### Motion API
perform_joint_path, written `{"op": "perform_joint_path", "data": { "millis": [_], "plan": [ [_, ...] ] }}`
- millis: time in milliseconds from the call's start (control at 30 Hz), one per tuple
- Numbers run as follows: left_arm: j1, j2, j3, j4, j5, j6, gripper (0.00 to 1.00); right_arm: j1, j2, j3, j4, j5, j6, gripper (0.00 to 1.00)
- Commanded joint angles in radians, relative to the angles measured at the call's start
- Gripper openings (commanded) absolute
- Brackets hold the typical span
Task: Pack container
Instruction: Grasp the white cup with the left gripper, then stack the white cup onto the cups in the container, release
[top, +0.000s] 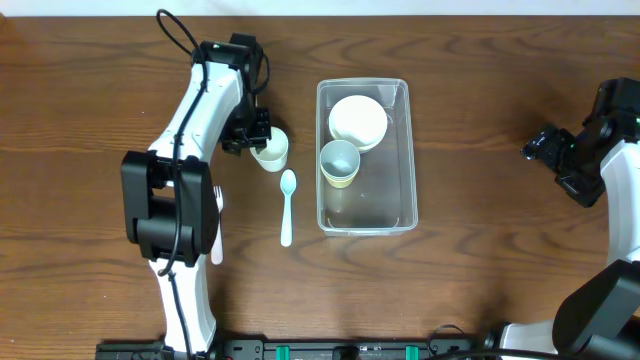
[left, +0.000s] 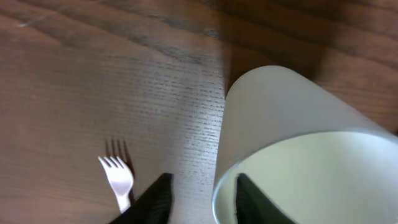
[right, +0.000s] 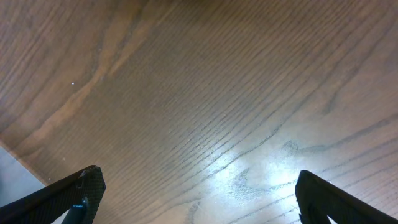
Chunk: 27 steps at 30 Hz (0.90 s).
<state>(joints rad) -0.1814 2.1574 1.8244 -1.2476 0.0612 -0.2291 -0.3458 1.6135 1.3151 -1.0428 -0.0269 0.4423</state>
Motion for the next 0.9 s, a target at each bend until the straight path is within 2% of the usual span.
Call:
{"op": "perform_joint_path", "data": {
  "millis": [0, 200, 400, 600, 767, 867],
  "plan": [
    [-0.001, -0.003, 0.009, 0.004, 0.011, 0.046, 0.24, -0.006, -0.001, -0.001, 0.000, 0.000, -0.010, 0.99],
    [-0.001, -0.007, 0.010, -0.008, 0.022, 0.100, 0.06, -0.006, -0.001, -0.001, 0.000, 0.000, -0.010, 0.99],
    [0.002, -0.078, 0.068, -0.059, 0.021, 0.102, 0.06, -0.006, -0.001, -0.001, 0.000, 0.000, -0.010, 0.99],
    [-0.011, -0.261, 0.217, -0.116, 0.022, 0.105, 0.06, -0.006, -0.001, -0.001, 0.000, 0.000, -0.010, 0.99],
    [-0.113, -0.422, 0.255, -0.136, 0.089, 0.103, 0.06, -0.006, -0.001, -0.001, 0.000, 0.000, -0.010, 0.99],
    [-0.187, -0.447, 0.254, -0.152, 0.089, 0.101, 0.06, -0.006, -0.001, -0.001, 0.000, 0.000, -0.010, 0.99]
  ]
}}
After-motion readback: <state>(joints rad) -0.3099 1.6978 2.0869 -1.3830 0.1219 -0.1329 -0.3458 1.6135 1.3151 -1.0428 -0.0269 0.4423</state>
